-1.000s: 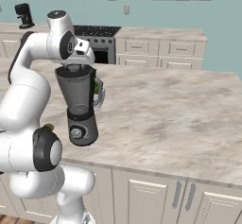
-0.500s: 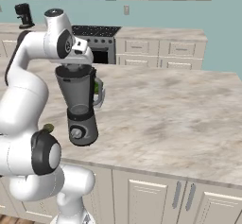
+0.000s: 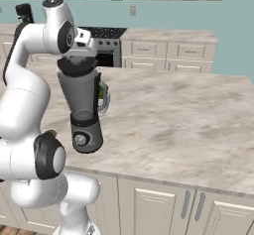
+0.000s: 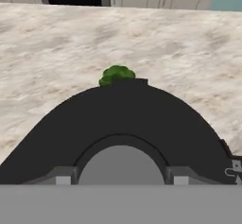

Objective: Open the blender lid, put the kiwi in the blender, close the lid, and start the blender.

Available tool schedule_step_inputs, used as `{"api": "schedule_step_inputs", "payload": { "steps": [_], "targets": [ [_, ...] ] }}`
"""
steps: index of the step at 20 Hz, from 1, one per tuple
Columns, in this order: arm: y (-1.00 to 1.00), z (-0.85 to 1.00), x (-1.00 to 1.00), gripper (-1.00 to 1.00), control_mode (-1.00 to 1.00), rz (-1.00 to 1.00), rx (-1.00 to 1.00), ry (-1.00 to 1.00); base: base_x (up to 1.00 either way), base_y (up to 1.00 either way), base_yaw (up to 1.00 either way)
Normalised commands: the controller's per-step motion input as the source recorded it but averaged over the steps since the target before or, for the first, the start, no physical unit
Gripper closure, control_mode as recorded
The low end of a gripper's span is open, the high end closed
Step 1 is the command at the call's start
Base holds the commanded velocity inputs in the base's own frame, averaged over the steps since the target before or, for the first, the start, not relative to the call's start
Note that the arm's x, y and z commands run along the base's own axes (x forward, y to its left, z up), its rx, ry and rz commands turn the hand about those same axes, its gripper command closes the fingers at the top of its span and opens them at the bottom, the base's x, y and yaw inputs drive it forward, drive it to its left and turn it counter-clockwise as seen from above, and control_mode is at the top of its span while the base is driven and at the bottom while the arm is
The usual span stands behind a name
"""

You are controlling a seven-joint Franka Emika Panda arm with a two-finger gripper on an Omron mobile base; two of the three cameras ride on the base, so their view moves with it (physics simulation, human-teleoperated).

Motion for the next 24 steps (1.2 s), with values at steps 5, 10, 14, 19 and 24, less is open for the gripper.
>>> {"api": "schedule_step_inputs", "payload": {
  "steps": [5, 10, 14, 19, 24],
  "targets": [
    [-0.16, 0.56, -0.36, 1.0, -1.0, 0.0, 0.01, -0.21, 0.0, 0.0, 0.0],
    [-0.71, 0.01, -0.97, 1.0, -1.0, -0.05, 0.11, -0.17, 0.0, 0.0, 0.0],
    [-1.0, -0.07, -0.7, 1.0, -1.0, -0.09, 0.14, -0.07, 0.0, 0.0, 0.0],
    [-1.0, -0.42, -0.12, 1.0, -1.0, -0.06, 0.04, 0.0, 0.0, 0.0, 0.0],
    [-0.95, -0.77, 0.0, 1.0, -1.0, -0.03, -0.01, 0.06, 0.0, 0.0, 0.0]
  ]
}}
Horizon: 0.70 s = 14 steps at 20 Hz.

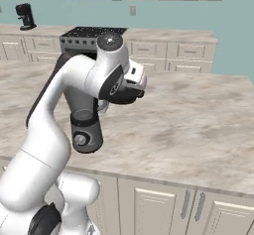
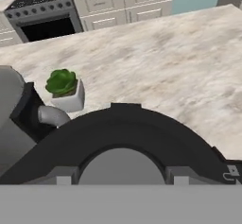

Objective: Open the blender lid, put the kiwi in the blender, close the lid, and start the blender.

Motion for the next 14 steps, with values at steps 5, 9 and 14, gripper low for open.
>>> {"api": "schedule_step_inputs", "payload": {
  "steps": [5, 9, 14],
  "targets": [
    [-0.79, -0.94, 0.0, 1.0, -1.0, -0.01, -0.04, 0.08, 0.0, 0.0, 0.0],
    [-0.55, -1.0, 0.12, 1.0, -1.0, 0.0, -0.06, 0.04, 0.0, 0.0, 0.0],
    [-0.17, -1.0, 0.43, 1.0, -1.0, 0.0, -0.15, 0.06, 0.0, 0.0, 0.0]
  ]
}}
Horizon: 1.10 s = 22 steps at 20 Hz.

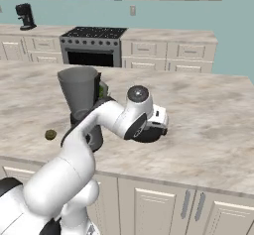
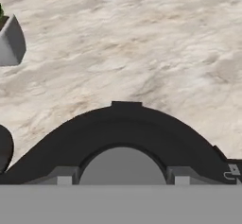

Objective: Open the blender lid, put the kiwi in the blender, close the lid, and start the blender.

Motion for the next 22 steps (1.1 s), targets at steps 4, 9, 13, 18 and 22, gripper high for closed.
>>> {"api": "schedule_step_inputs", "payload": {
  "steps": [4, 9, 13, 18, 22],
  "targets": [
    [-0.01, -0.97, 0.53, 1.0, -1.0, 0.0, -0.13, 0.04, 0.0, 0.0, 0.0],
    [-0.23, -0.83, 0.29, 1.0, -1.0, 0.0, -0.01, 0.0, 0.0, 0.0, 0.0],
    [-0.35, -0.31, 0.08, 1.0, -1.0, 0.0, 0.01, -0.01, 0.0, 0.0, 0.0],
    [-0.13, -0.26, 0.18, 1.0, -1.0, 0.0, 0.01, 0.03, 0.0, 0.0, 0.0],
    [-0.02, -0.39, 0.38, 1.0, -1.0, 0.0, 0.01, 0.15, 0.0, 0.0, 0.0]
  ]
}}
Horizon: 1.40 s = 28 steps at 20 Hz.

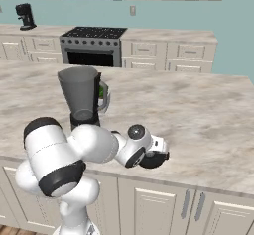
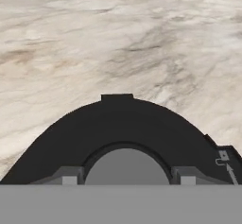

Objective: Open the blender lid, put the kiwi in the blender, close the lid, and start the blender.

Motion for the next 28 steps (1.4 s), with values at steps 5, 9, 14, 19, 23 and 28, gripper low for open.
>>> {"api": "schedule_step_inputs", "payload": {
  "steps": [5, 9, 14, 19, 23, 28],
  "targets": [
    [-0.21, -0.02, 0.18, 1.0, -1.0, 0.0, 0.07, 0.11, 0.0, 0.0, 0.0],
    [-0.09, -0.17, 0.02, -1.0, -1.0, 0.0, 0.07, 0.07, 0.0, 0.0, 0.0],
    [0.0, 0.1, 0.0, -1.0, -1.0, 0.0, 0.04, 0.01, 0.0, 0.0, 0.0],
    [0.0, 0.63, -0.03, -1.0, -1.0, 0.0, 0.0, 0.0, 0.0, 0.0, 0.0],
    [0.0, 0.85, -0.08, -1.0, -1.0, 0.0, 0.0, -0.03, 0.0, 0.0, 0.0],
    [0.13, 0.89, -0.63, -1.0, -1.0, 0.0, 0.0, -0.09, 0.0, 0.0, 0.0]
  ]
}}
